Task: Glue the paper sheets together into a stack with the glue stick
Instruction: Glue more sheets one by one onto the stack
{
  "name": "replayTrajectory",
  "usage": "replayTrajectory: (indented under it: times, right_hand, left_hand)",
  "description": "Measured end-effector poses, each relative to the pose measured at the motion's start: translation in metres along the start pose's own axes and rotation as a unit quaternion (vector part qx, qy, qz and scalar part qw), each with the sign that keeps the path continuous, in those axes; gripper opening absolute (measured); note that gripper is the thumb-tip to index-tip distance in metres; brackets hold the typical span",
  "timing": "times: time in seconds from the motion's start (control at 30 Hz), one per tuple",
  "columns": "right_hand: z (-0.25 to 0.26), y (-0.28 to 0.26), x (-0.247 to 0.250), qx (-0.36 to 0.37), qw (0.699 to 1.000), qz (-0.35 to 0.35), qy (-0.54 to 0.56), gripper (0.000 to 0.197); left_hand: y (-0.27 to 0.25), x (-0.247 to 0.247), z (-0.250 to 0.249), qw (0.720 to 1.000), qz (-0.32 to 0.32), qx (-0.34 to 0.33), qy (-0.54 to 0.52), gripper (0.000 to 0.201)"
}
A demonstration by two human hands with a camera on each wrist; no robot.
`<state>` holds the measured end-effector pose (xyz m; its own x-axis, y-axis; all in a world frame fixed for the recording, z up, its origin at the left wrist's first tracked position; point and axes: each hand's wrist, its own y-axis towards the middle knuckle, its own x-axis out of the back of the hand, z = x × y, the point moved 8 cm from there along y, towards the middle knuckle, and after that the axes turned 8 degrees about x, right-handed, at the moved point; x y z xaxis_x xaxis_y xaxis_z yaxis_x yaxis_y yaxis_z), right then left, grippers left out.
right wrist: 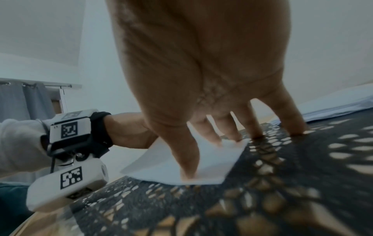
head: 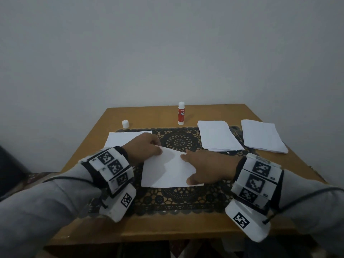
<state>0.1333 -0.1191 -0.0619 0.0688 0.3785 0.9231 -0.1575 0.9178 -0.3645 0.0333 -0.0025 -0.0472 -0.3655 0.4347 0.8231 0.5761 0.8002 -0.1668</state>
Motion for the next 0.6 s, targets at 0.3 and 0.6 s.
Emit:
replayTrajectory:
  times: [0.3, 0.6]
  right_hand:
    - [-0.031, -0.002, 0.025, -0.024, 0.882, -0.211, 0.422, 0.013]
    - [-0.014, 0.041, 0.038, -0.037, 0.786, -0.201, 0.583, 0.018]
  left_hand:
    - [-0.029, 0.064, 0.023, 0.972, -0.067, -0.003, -0.227, 0.015]
    - [-0.027, 0.081, 0.069, 0.945, -0.118, 0.104, -0.287, 0.010]
